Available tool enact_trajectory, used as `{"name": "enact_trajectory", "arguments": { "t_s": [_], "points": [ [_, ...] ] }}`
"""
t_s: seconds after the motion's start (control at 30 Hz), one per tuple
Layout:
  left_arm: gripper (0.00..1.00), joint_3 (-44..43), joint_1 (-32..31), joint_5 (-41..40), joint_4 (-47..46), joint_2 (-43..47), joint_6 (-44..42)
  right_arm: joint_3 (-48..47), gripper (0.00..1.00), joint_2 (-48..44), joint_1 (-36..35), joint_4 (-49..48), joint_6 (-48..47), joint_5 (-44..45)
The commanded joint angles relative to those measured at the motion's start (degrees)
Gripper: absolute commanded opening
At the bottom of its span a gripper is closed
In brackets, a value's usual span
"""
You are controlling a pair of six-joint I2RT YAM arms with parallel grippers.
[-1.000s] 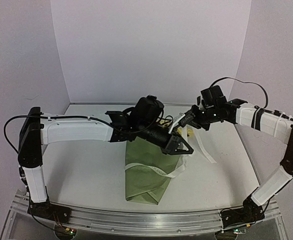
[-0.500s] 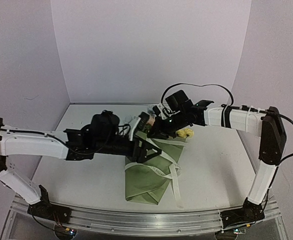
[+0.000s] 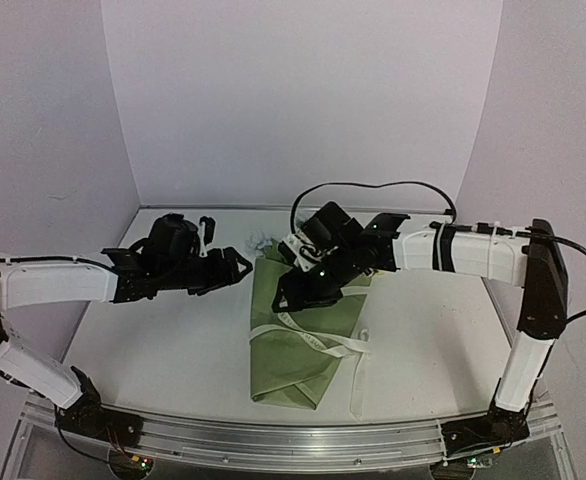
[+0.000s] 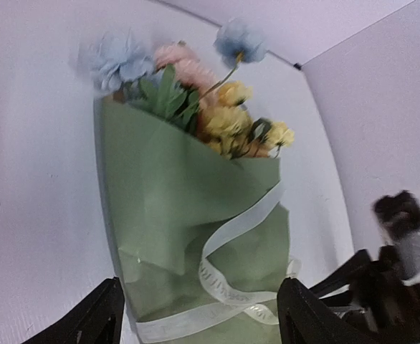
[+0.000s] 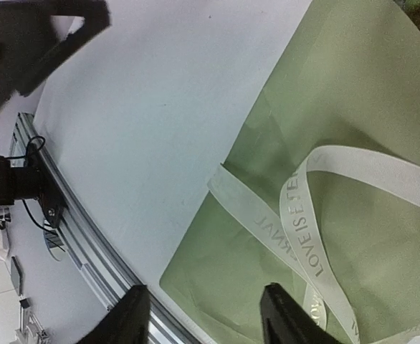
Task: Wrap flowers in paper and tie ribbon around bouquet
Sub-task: Place the right side of the ribbon on the folded bouquet, then cross the ribbon over the folded bouquet.
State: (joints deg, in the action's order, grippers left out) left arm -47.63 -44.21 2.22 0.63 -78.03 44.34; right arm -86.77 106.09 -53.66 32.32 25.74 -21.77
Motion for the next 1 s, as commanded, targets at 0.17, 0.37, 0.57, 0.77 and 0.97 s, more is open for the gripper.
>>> {"name": "enact_trajectory", "arguments": {
  "t_s": [0.17, 0.37, 0.57, 0.77, 0.97],
  "points": [
    [0.67, -18.53, -0.01, 14.69, 14.55, -15.54, -8.92, 23.65, 0.65, -19.79, 0.33, 0.93, 9.42, 17.05],
    [0.64, -28.69, -2.76, 12.86, 22.12, -27.18, -9.39, 34.11, 0.61, -20.60, -1.68, -5.61, 17.11, 17.48],
    [0.62, -35.86, -4.65, 10.68, 26.14, -34.03, -9.97, 34.64, 0.62, -15.91, -3.97, -7.18, 22.37, 20.81],
    [0.57, -38.92, -6.34, 8.18, 28.73, -37.11, -9.98, 34.14, 0.62, -11.64, -6.20, -6.90, 26.33, 22.43],
    [0.38, -39.75, -6.51, 5.92, 29.07, -37.43, -9.55, 35.29, 0.52, -9.83, -7.47, -4.44, 28.96, 25.44]
  ]
}}
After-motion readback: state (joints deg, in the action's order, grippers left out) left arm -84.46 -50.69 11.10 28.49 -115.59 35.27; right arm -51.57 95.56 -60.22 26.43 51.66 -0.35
